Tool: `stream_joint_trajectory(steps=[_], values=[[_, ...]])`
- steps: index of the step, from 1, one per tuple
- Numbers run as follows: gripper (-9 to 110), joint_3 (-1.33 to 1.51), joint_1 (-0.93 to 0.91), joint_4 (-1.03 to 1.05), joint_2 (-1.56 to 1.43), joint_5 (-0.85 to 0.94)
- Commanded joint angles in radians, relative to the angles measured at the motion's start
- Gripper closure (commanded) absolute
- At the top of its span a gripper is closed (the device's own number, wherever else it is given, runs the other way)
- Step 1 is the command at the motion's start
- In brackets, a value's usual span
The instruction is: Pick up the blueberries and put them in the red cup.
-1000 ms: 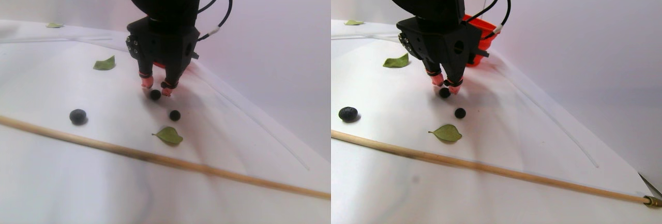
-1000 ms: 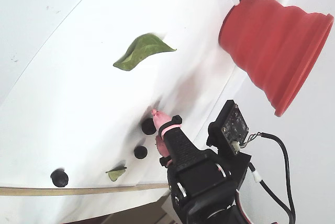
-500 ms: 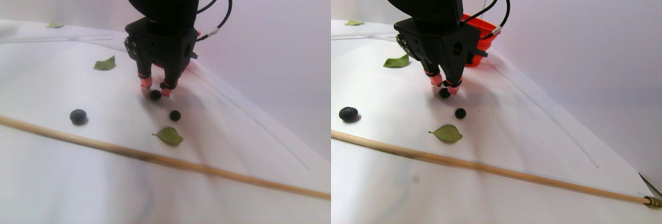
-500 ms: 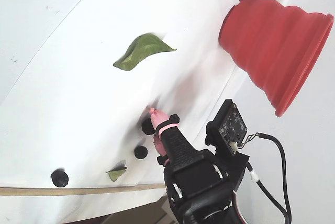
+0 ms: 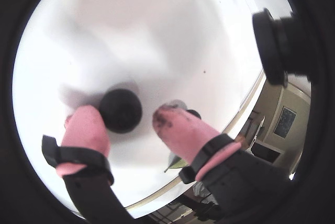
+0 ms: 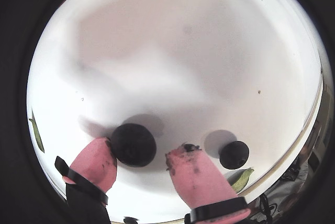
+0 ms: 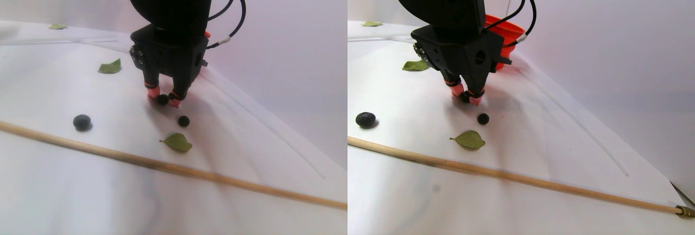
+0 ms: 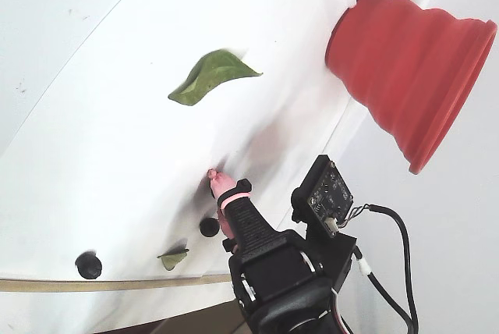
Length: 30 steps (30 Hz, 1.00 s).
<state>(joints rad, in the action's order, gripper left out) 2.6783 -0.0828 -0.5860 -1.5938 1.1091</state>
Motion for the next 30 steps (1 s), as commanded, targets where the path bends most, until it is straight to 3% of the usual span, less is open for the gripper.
stream_joint_trajectory(steps=[1,30], values=[[83,0.008,-0.02,-0.014,-0.005,0.008],[90,-0.023,-0.032,-0.002,0.012,0.049]])
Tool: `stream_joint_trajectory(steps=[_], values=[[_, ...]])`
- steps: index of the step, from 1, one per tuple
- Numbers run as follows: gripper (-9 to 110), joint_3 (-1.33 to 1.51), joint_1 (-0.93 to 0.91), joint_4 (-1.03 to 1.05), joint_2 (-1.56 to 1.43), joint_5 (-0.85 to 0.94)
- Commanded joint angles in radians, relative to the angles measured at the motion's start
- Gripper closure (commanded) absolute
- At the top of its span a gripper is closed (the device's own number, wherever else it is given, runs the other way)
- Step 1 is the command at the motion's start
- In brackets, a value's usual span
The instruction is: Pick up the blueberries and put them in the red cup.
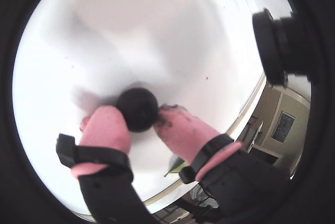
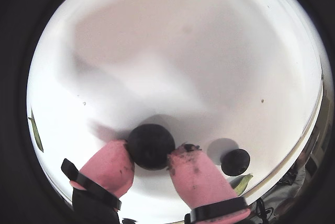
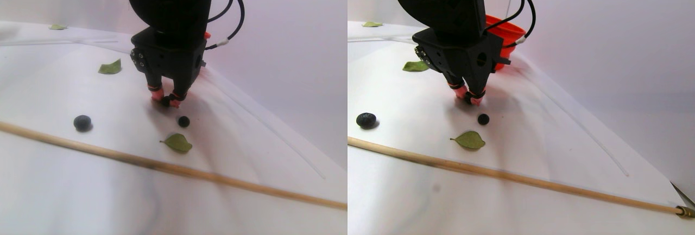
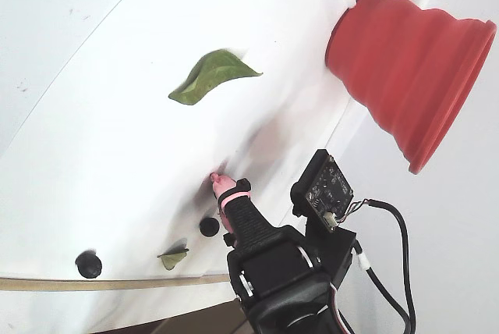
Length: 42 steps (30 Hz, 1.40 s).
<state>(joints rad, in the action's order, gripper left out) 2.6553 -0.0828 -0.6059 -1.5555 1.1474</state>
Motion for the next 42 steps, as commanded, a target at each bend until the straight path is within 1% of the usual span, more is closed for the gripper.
stream_joint_trajectory(steps=[1,16,35,42], values=[[90,0.003,-0.031,0.028,-0.04,0.011],[90,0.018,-0.006,0.218,-0.252,0.025],[90,-0.051,0.011,0.543,-0.508,0.071],[90,-0.087,0.014,0.601,-0.551,0.097]])
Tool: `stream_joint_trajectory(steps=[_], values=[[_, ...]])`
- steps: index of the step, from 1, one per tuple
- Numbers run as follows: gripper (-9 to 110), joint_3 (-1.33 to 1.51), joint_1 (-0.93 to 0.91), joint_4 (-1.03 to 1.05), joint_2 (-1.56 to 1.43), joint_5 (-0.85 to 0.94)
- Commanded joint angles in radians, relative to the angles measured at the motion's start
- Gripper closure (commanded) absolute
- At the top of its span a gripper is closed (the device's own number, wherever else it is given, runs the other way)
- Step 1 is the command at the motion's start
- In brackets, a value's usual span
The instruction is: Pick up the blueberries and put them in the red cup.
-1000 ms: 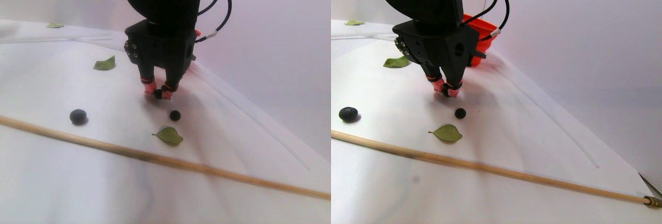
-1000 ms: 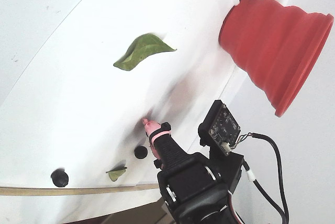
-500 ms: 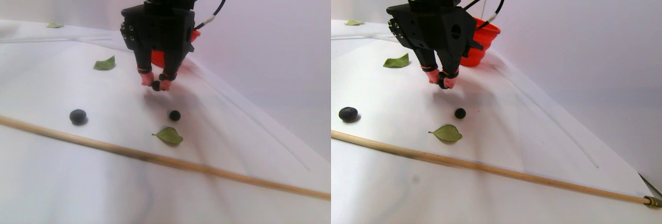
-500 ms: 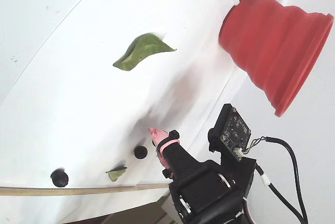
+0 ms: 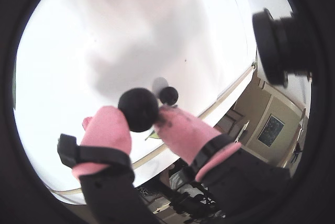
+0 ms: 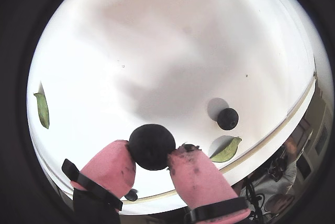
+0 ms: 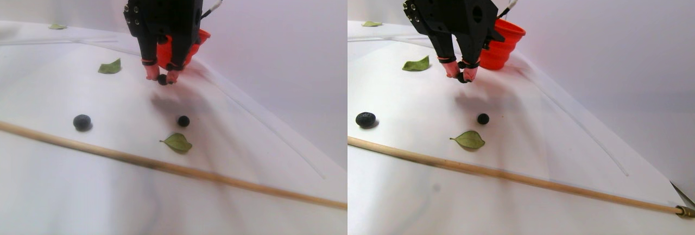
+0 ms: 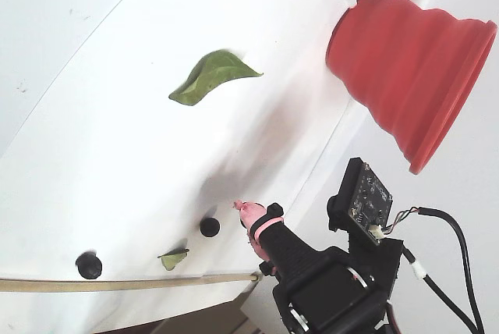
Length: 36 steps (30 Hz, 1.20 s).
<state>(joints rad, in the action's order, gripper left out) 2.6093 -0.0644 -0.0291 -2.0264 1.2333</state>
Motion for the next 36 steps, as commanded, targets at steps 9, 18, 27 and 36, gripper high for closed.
stream_joint_trajectory(steps=[9,18,27,36], values=[[90,-0.086,0.0,0.109,-0.166,0.069],[90,-0.114,0.018,0.209,-0.304,0.114],[90,-0.15,0.017,0.252,-0.374,0.147],[90,-0.212,0.009,0.279,-0.413,0.179]])
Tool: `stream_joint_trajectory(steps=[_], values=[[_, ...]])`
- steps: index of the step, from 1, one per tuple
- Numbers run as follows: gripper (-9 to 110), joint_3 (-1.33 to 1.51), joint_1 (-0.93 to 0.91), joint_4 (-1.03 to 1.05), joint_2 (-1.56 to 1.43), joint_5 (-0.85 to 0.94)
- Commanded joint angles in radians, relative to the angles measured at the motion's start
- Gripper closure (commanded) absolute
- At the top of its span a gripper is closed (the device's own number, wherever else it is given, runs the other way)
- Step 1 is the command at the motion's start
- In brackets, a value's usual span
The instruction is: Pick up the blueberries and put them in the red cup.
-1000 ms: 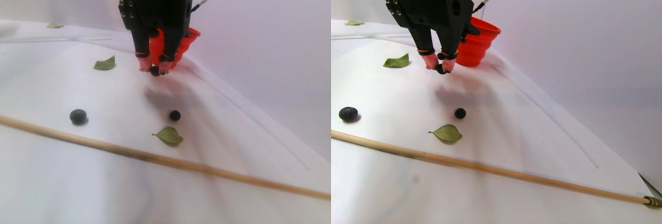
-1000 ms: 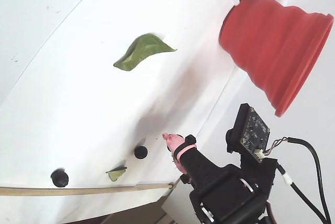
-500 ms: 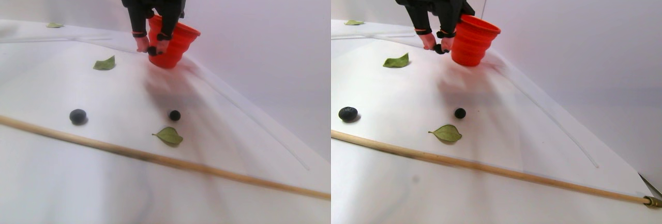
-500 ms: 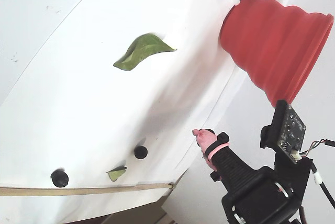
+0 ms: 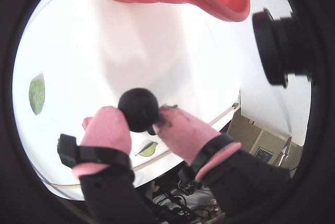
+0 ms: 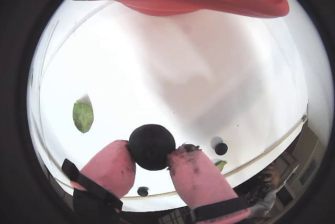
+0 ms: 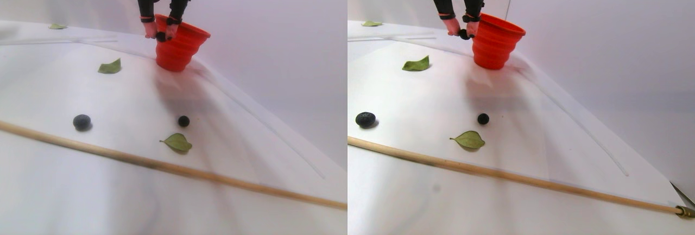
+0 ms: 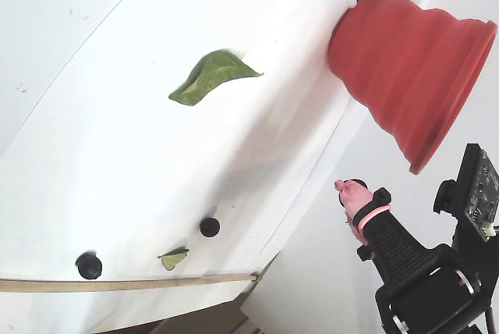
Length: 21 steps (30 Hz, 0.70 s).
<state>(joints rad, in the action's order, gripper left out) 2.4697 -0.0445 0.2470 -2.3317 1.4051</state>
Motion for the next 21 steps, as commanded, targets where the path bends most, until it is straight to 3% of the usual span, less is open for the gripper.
stream_joint_trajectory(steps=[1,21], values=[[90,-0.081,-0.012,0.009,-0.107,0.009],[90,-0.244,-0.051,0.08,-0.135,0.034]])
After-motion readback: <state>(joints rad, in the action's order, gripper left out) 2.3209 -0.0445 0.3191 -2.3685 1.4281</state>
